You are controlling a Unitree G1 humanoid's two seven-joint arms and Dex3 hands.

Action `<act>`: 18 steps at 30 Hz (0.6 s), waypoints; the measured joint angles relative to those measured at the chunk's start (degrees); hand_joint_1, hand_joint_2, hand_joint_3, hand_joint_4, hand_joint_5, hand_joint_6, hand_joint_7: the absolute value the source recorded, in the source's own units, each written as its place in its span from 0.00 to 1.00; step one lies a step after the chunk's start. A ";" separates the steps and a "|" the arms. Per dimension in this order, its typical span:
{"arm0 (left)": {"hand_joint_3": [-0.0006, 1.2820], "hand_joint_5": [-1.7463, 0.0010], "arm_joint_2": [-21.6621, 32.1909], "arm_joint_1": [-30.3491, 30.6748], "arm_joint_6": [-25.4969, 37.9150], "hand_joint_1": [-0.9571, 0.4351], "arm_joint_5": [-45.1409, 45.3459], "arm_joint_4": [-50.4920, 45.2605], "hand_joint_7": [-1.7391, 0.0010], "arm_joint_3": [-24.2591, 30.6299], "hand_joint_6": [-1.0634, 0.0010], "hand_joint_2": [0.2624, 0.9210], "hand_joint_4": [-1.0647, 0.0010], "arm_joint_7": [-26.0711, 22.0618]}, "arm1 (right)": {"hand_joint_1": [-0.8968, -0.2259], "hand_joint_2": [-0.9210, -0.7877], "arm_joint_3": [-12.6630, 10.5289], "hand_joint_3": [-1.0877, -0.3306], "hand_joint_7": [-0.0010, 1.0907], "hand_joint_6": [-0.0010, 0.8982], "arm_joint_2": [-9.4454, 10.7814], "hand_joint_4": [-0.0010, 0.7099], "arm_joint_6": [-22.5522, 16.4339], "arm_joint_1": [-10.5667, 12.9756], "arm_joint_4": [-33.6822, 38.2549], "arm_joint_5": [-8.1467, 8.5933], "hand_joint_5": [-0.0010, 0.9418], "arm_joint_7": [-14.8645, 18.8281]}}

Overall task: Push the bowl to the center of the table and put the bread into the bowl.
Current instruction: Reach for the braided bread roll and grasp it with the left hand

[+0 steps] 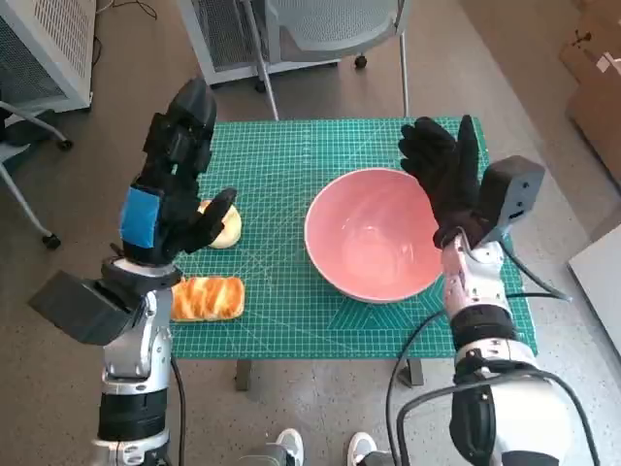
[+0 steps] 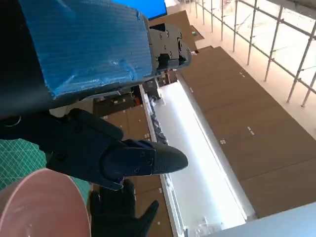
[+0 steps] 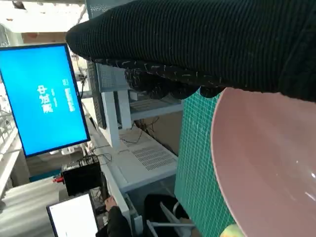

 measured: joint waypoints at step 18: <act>0.24 1.00 2.51 1.59 1.25 0.18 -0.98 -4.41 0.80 1.78 1.00 1.00 0.99 -0.76 | 0.35 0.00 -2.29 0.38 0.01 0.38 -5.68 0.35 -11.85 -0.91 -6.65 3.38 0.01 11.33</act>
